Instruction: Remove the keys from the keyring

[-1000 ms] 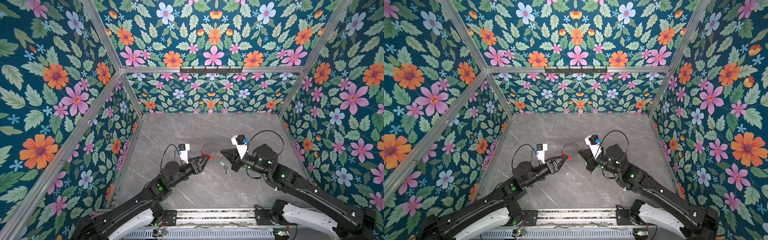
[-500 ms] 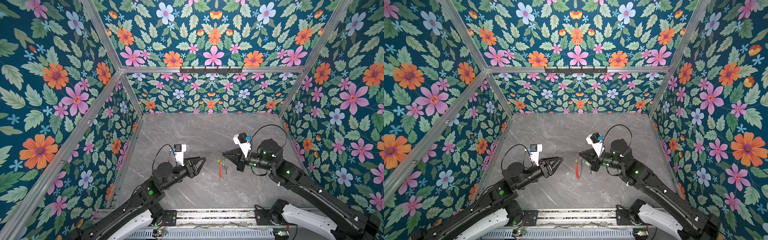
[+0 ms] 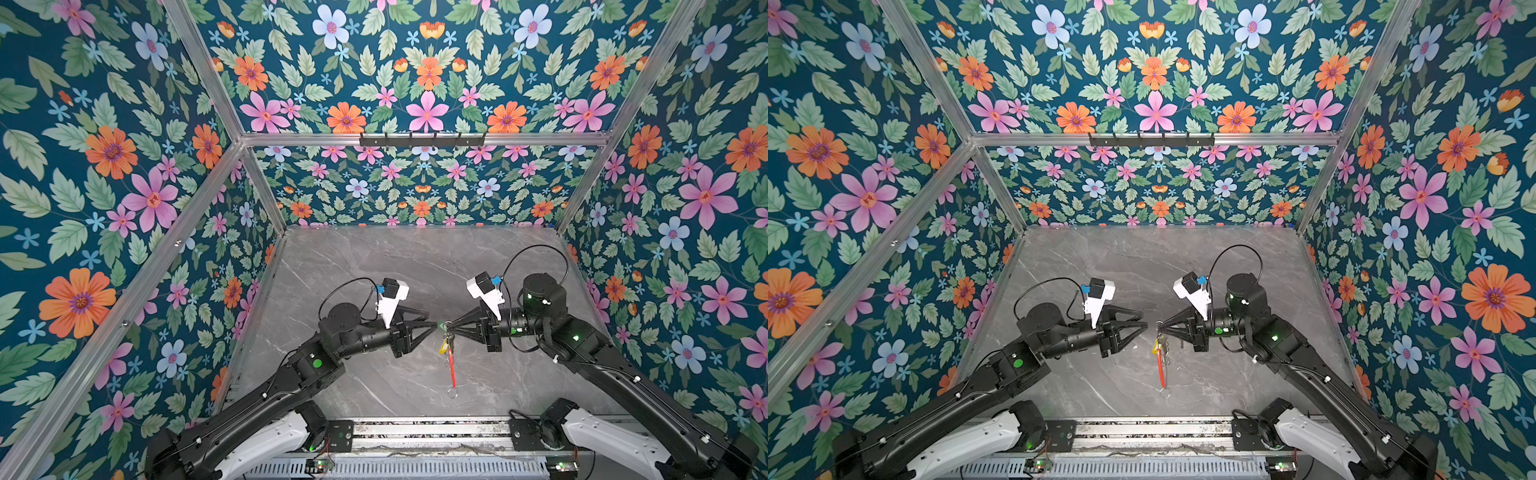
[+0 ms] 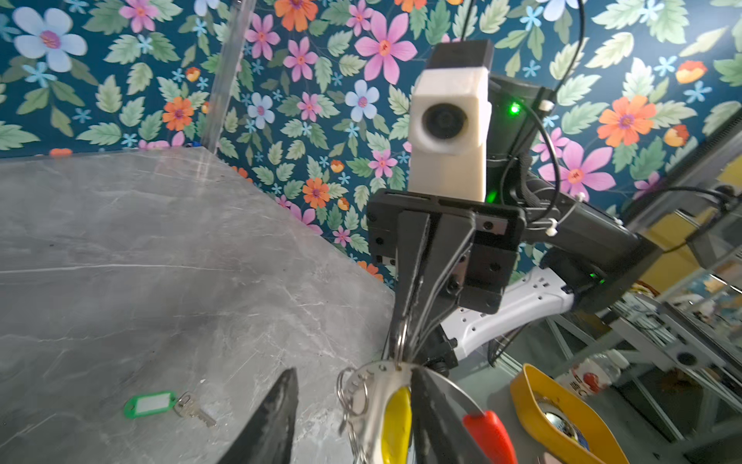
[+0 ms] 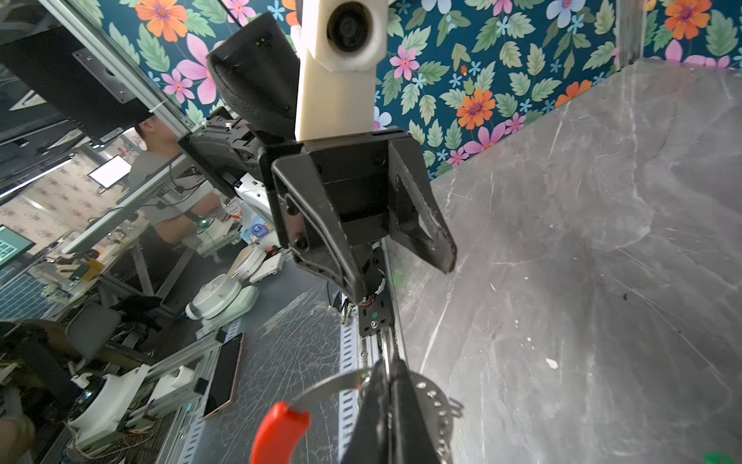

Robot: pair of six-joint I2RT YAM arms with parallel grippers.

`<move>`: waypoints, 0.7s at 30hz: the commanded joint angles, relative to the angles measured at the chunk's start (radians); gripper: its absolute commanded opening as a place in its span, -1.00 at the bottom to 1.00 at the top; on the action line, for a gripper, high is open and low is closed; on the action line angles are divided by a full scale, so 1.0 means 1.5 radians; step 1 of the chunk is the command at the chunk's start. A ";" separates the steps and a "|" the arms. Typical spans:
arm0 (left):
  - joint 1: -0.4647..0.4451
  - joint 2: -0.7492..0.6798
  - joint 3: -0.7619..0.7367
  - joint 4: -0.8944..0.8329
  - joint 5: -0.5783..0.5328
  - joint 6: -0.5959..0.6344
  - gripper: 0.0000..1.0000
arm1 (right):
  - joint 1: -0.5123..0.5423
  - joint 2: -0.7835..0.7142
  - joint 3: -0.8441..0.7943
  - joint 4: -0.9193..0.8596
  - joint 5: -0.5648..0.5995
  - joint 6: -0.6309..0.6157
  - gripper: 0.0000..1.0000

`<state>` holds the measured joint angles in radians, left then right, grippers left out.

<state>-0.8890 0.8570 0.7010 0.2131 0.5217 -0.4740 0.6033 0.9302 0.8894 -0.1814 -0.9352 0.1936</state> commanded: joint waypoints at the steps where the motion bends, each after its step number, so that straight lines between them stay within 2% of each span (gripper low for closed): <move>1: 0.002 0.014 0.012 0.046 0.067 0.018 -0.11 | 0.001 0.004 0.011 -0.015 -0.026 -0.012 -1.00; 10: 0.002 0.056 0.030 0.074 0.121 0.005 -0.35 | 0.001 0.015 0.029 -0.036 -0.026 -0.012 -1.00; 21: 0.002 0.077 0.031 0.102 0.146 -0.010 -0.66 | 0.001 0.025 0.050 -0.075 -0.004 -0.027 -1.00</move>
<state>-0.8883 0.9714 0.7464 0.3141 0.7166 -0.4816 0.6033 0.9642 0.9527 -0.2890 -0.9485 0.1757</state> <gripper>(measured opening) 0.186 0.050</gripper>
